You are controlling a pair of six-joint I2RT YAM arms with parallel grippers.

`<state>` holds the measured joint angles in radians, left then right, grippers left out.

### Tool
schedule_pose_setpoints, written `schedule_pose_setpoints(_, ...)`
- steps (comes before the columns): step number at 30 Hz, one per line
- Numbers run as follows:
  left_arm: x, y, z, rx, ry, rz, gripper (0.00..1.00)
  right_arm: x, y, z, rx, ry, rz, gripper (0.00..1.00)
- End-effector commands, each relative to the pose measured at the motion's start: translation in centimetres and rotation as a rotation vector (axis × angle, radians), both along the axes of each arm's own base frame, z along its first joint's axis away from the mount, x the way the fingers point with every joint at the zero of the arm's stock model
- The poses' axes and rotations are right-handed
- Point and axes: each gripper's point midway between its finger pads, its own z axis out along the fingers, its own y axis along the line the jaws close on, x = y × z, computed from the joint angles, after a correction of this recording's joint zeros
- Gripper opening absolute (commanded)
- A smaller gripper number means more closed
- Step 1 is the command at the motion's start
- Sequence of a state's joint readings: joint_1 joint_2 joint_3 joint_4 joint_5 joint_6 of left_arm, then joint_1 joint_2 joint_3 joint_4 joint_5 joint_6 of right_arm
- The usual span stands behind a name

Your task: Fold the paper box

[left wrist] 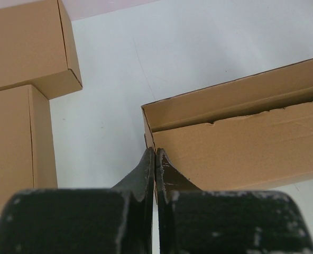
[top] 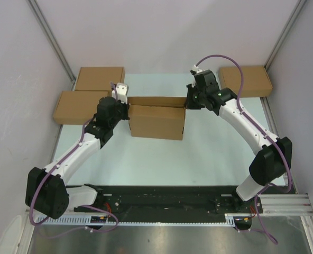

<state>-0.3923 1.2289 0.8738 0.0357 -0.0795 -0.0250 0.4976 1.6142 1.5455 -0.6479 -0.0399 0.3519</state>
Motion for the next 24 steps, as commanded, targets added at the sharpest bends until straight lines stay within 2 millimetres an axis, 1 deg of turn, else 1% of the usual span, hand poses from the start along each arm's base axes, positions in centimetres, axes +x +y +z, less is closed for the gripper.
schedule_pose_setpoints(1,-2.0,-4.8,-0.9,-0.035,0.059,-0.198,0.0,-1.3,5.4,3.6,0.2,-0.012,0.162,0.0)
schedule_pose_setpoints(7,-1.9,-4.8,-0.9,-0.035,0.057,-0.193,0.0,-1.5,5.1,3.2,0.188,-0.016,0.166,0.0)
schedule_pose_setpoints(10,-1.9,-4.8,-0.7,-0.038,0.055,-0.191,0.0,-1.7,4.8,2.4,0.165,-0.019,0.166,0.0)
schedule_pose_setpoints(11,-2.2,-4.6,-1.3,-0.027,0.08,-0.189,0.0,-1.8,4.7,1.9,0.155,-0.015,0.165,0.0)
schedule_pose_setpoints(13,-2.2,-4.5,-1.2,-0.028,0.078,-0.185,0.0,-1.9,4.6,1.6,0.136,-0.027,0.171,0.0)
schedule_pose_setpoints(18,-2.2,-4.6,-0.4,-0.041,0.061,-0.184,0.0,-2.2,4.0,0.2,0.058,-0.047,0.166,0.0)
schedule_pose_setpoints(24,-2.3,-4.7,0.7,-0.057,0.042,-0.19,0.0,-2.4,3.7,-0.5,0.008,-0.062,0.169,0.0)
